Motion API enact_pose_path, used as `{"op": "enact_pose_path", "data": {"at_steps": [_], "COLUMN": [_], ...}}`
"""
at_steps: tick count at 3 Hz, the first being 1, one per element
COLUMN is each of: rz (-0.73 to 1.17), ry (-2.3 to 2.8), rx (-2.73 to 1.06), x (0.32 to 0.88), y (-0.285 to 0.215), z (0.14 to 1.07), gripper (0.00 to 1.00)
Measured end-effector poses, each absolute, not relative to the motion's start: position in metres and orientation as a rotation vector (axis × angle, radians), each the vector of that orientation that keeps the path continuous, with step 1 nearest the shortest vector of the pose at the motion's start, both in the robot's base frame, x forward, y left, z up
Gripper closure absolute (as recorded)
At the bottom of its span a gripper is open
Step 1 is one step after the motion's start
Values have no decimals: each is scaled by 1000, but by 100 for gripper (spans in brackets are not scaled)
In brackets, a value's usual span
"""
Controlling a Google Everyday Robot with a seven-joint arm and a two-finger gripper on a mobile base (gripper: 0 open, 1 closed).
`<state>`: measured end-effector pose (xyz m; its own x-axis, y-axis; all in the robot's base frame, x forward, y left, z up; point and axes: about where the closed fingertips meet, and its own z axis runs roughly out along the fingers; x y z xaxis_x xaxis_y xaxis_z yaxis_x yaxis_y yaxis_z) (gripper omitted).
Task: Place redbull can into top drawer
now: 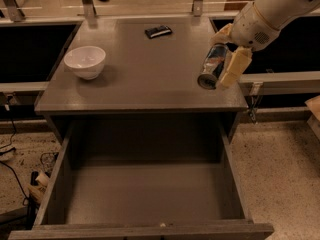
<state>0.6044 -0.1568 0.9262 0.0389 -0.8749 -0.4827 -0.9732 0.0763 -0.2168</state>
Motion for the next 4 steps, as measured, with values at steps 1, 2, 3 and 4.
{"op": "enact_pose_path", "data": {"at_steps": [1, 2, 3, 4], "rz": [280, 312, 359, 391], "ry": [1791, 1735, 1685, 1650], "rx": [-1887, -1953, -2032, -2103], "x": [589, 563, 520, 462], "y": [-144, -134, -127, -132], "z": [921, 913, 904, 896], "gripper": [100, 100, 100, 100]}}
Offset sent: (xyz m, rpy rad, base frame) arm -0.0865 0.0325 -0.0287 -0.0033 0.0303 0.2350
